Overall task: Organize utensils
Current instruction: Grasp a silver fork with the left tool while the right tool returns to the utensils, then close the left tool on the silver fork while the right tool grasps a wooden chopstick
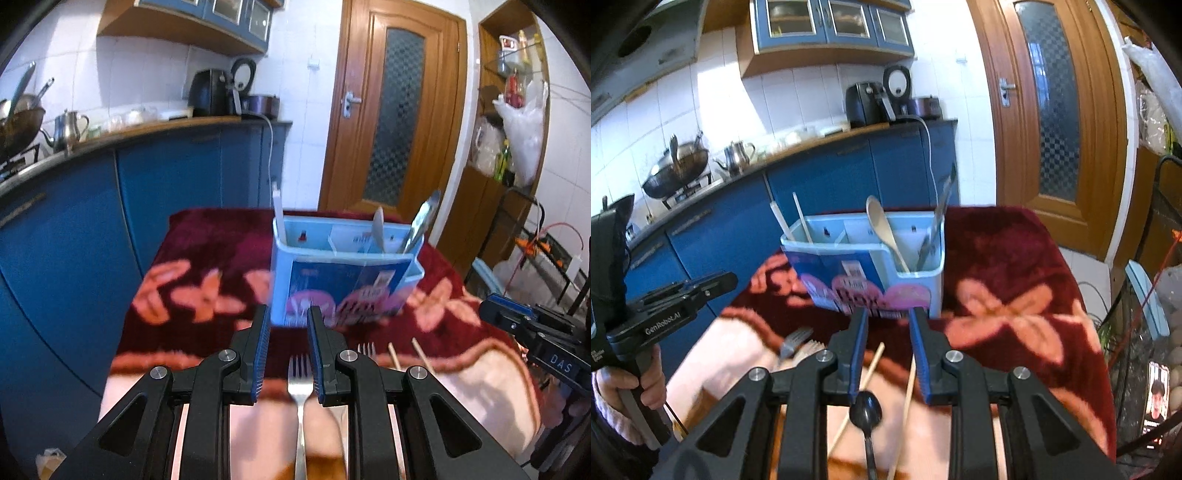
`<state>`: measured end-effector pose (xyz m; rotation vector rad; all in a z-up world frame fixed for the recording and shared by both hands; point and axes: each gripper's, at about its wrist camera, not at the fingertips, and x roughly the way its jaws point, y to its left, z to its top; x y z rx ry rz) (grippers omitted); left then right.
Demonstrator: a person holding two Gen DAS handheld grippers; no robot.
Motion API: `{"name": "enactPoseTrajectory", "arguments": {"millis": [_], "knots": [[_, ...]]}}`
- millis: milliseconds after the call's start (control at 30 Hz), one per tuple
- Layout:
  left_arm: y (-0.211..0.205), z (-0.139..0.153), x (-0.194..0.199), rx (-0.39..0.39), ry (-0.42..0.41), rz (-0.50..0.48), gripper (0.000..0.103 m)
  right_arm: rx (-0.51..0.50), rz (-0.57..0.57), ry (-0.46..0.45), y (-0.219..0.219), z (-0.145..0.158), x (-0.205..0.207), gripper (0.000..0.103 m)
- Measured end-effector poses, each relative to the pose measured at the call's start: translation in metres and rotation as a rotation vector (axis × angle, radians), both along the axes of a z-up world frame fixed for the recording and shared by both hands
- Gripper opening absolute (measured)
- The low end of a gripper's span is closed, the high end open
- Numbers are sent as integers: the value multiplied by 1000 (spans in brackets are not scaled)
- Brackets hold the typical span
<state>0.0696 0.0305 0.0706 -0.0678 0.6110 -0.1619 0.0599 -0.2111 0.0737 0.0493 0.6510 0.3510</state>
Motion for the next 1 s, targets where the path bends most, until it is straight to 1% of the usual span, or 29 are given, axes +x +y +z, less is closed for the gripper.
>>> {"name": "enactPoseTrajectory", "arguments": {"millis": [167, 333, 467, 533, 667, 833, 1000], "knots": [[1, -16, 3, -24, 78, -23, 21, -18, 5, 99, -1, -20, 4, 26], [-2, -34, 7, -4, 145, -39, 21, -65, 2, 170, 2, -35, 10, 26], [-3, -47, 11, 9, 189, -45, 21, -84, 8, 230, 4, -48, 15, 26], [-4, -52, 14, 6, 211, -50, 21, -98, 16, 257, 5, -54, 17, 26], [-2, -61, 18, -12, 258, -59, 21, -108, 19, 298, 6, -62, 21, 26], [0, -72, 26, -30, 315, -67, 21, -96, 18, 353, 5, -71, 25, 26], [2, -82, 34, -52, 360, -65, 21, -93, 23, 375, 4, -76, 28, 26]]}}
